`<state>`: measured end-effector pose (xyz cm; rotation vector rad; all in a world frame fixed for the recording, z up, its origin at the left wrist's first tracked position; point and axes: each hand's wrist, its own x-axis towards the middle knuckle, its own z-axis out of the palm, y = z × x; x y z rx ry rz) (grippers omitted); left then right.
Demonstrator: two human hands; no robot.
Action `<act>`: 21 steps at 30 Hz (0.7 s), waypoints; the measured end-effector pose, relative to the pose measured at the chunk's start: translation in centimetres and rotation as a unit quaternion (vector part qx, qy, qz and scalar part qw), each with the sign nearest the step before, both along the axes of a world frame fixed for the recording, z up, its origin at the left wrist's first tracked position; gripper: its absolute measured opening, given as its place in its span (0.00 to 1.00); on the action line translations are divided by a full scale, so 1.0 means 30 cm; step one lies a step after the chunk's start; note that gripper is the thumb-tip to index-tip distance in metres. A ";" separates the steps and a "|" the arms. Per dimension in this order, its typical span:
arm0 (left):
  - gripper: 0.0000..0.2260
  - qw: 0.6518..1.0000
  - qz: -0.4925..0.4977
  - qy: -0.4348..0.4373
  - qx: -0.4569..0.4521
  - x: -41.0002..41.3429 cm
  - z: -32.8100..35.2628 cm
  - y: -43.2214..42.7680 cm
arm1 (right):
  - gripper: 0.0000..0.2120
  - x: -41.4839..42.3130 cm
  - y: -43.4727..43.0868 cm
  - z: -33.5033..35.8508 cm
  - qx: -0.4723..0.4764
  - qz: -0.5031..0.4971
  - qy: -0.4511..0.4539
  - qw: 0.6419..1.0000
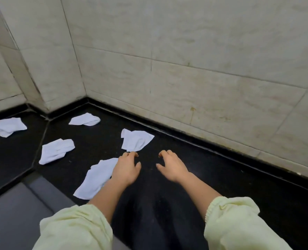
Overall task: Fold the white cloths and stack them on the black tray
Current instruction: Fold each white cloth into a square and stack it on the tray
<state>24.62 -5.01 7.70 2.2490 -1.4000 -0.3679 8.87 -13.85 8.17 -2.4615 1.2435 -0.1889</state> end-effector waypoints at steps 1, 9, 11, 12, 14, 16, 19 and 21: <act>0.17 1.000 0.003 0.003 0.002 0.034 -0.013 -0.019 | 0.21 0.035 -0.018 -0.013 0.003 0.002 0.000 1.000; 0.17 0.997 0.013 0.034 0.062 0.327 -0.179 -0.213 | 0.20 0.326 -0.215 -0.161 0.060 -0.002 0.018 0.998; 0.16 0.996 0.019 0.040 0.074 0.390 -0.224 -0.256 | 0.19 0.379 -0.251 -0.211 0.077 -0.008 0.024 0.997; 0.16 0.997 0.022 0.039 0.070 0.399 -0.228 -0.260 | 0.19 0.383 -0.250 -0.216 0.079 -0.007 0.025 0.997; 0.15 0.996 0.024 0.042 0.069 0.448 -0.260 -0.304 | 0.19 0.427 -0.279 -0.259 0.090 -0.014 0.027 0.996; 0.14 0.997 0.020 0.039 0.070 0.494 -0.293 -0.347 | 0.19 0.473 -0.306 -0.294 0.099 -0.018 0.031 0.994; 0.13 0.997 -0.008 0.025 0.066 0.548 -0.332 -0.394 | 0.17 0.533 -0.338 -0.332 0.104 -0.023 0.034 0.994; 0.14 0.997 -0.038 0.007 0.065 0.585 -0.355 -0.425 | 0.17 0.570 -0.356 -0.350 0.105 -0.036 0.031 0.993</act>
